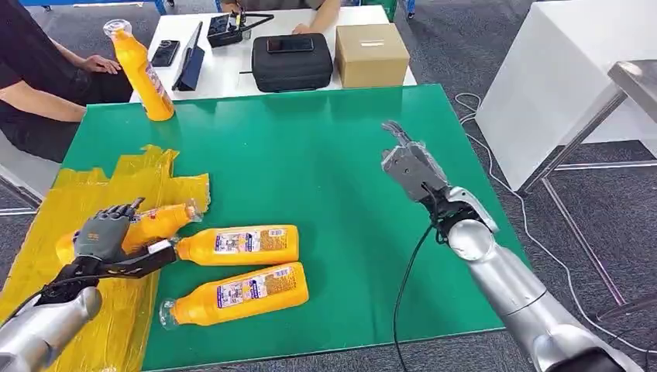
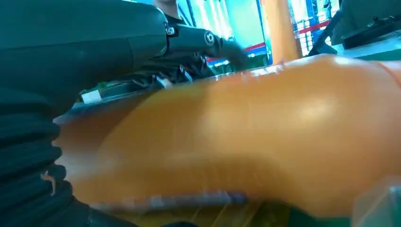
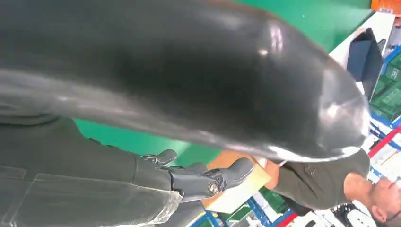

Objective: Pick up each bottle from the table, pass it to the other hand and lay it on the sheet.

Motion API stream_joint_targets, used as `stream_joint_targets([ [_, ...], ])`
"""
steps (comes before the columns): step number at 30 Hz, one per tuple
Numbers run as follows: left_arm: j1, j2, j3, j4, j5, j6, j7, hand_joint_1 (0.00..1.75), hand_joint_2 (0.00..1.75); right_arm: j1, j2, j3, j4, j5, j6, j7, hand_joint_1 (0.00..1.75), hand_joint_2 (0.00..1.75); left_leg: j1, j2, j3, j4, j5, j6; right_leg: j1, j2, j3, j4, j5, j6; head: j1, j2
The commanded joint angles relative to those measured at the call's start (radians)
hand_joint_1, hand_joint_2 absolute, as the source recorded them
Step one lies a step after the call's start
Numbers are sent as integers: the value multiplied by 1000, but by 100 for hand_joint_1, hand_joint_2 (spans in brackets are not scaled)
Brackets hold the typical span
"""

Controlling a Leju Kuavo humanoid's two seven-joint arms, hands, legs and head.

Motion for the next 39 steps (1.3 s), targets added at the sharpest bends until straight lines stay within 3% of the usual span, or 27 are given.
stream_joint_targets([
  [1, -7, -39, -10, 45, 4, -13, -6, 0, 0, -46, -20, 66, 29, -5, 5, 5, 0, 0, 0, 0, 2, 0, -1, -1, 0, 0, 2, -1, -1, 0, 0, 0],
  [10, 18, -47, 153, 3, 117, 11, -65, 0, 0, -18, -35, 167, -47, 31, 65, 12, 0, 0, 0, 1, 2, -1, -1, -1, 0, 0, 3, -1, -1, 0, 0, 0],
  [13, 18, -47, 153, 3, 117, 11, -65, 0, 0, -18, -35, 167, -47, 31, 65, 12, 0, 0, 1, 2, 5, 0, -3, -2, 0, 0, 5, -1, -2, 0, 0, 0],
  [15, 38, -58, 243, -44, 216, 13, -92, 0, 0, -23, -46, 186, -59, 36, 83, 12, 0, 0, 0, 0, 3, 0, -1, -2, 0, -1, 3, -1, -1, 0, 0, 0],
  [19, 137, -80, 583, -314, 626, -38, -225, 0, 0, -45, -60, 300, -113, 117, 122, 23, 0, 0, 0, 0, 2, 1, -2, -2, 1, -1, 3, 0, -2, 0, 0, 0],
  [22, 160, -59, 585, -365, 634, -47, -205, 0, 0, -46, -49, 314, -124, 127, 113, 40, 0, 0, 0, 3, 5, 1, -4, -2, 0, 1, 4, 0, -3, 0, 0, 0],
  [23, 182, -63, 618, -410, 676, -39, -219, 0, 0, -51, -49, 325, -128, 133, 113, 38, 0, 175, 1, 4, 5, 1, -4, -2, 1, 2, 5, 0, -3, 0, 0, 0],
  [25, 277, -80, 744, -629, 875, -62, -299, 0, 0, -43, -29, 361, -173, 261, 81, 21, 0, 175, 0, 3, 3, 0, -2, -2, 0, 1, 3, 0, -2, 0, 0, 0],
  [29, 386, -40, 772, -871, 940, -54, -263, 0, 0, -11, 2, 374, -231, 315, 71, 52, 0, 175, 1, 6, 4, 0, -4, -2, 1, 5, 3, 0, -2, 0, 0, 0],
  [39, 352, -36, 718, -818, 941, -57, -245, 0, 0, 22, 122, 430, -141, 388, 37, 96, 0, 175, 2, 6, 8, -2, -4, -4, 2, 4, 7, -2, -2, -1, 0, 0],
])
